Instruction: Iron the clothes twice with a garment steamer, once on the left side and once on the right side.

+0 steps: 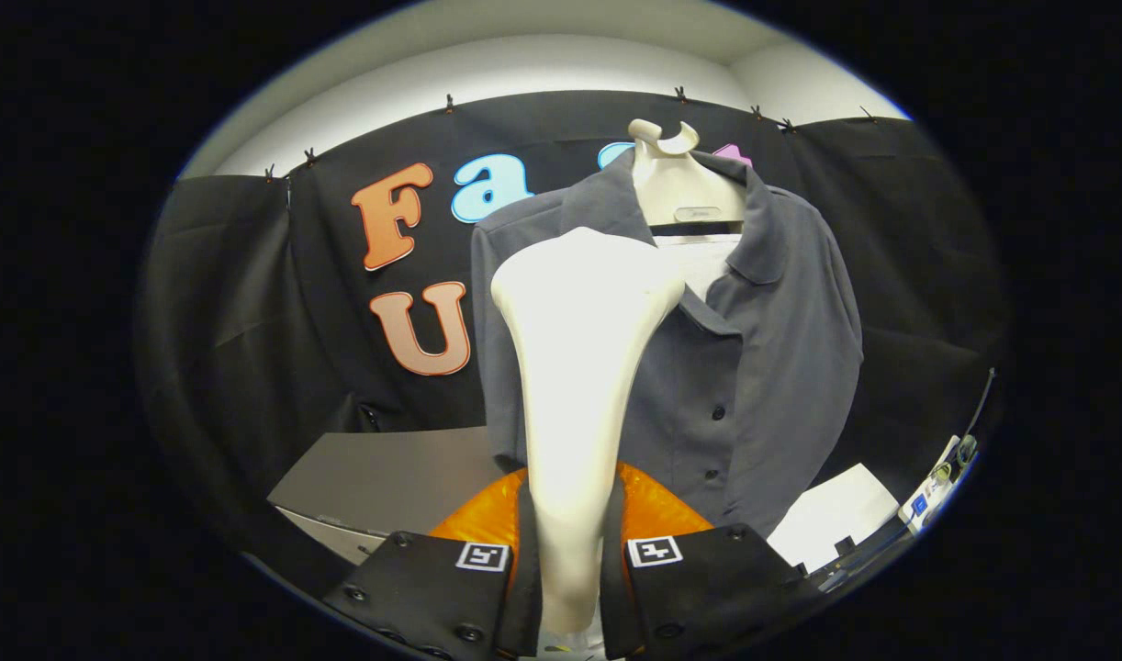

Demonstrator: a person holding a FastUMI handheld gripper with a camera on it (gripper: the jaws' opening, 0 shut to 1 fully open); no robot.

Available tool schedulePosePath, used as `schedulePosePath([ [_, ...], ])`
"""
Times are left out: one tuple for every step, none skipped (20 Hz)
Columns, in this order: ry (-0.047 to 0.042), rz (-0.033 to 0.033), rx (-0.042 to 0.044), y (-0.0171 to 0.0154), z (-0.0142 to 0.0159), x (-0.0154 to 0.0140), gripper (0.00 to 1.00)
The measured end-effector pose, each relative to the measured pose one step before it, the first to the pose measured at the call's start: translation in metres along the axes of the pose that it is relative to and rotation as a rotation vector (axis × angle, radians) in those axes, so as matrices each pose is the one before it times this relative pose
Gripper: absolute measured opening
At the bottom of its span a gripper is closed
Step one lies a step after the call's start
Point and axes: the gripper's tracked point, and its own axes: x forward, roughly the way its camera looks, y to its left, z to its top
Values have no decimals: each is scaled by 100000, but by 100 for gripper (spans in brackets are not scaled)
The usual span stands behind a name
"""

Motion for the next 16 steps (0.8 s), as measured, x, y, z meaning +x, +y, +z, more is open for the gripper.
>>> schedulePosePath([
  [121, -359, 167, -594, 54, 462, 33],
  [422, -129, 303, -501, 49, 318, 33],
  [658, -145, -90, -371, 73, 533, 33],
  [598, -35, -54, -425, 42, 470, 33],
  [496, 154, -85, -290, -19, 577, 33],
  [607, 276, -153, -166, -96, 515, 33],
  [725, 289, -420, -81, -200, 502, 33],
  [903, 786, -576, -92, -242, 397, 33],
  [142, 848, -374, 11, -89, 360, 33],
  [291, 597, -356, -116, -157, 130, 33],
  [340, 580, -620, -76, -295, 34, 33],
  [332, 590, -407, -33, -188, 94, 33],
  [514, 642, -332, -31, -143, 114, 33],
  [388, 675, -5, 34, -209, 123, 33],
  [588, 559, 89, -178, -276, 30, 33],
  [969, 663, 34, -183, -417, 86, 33],
])
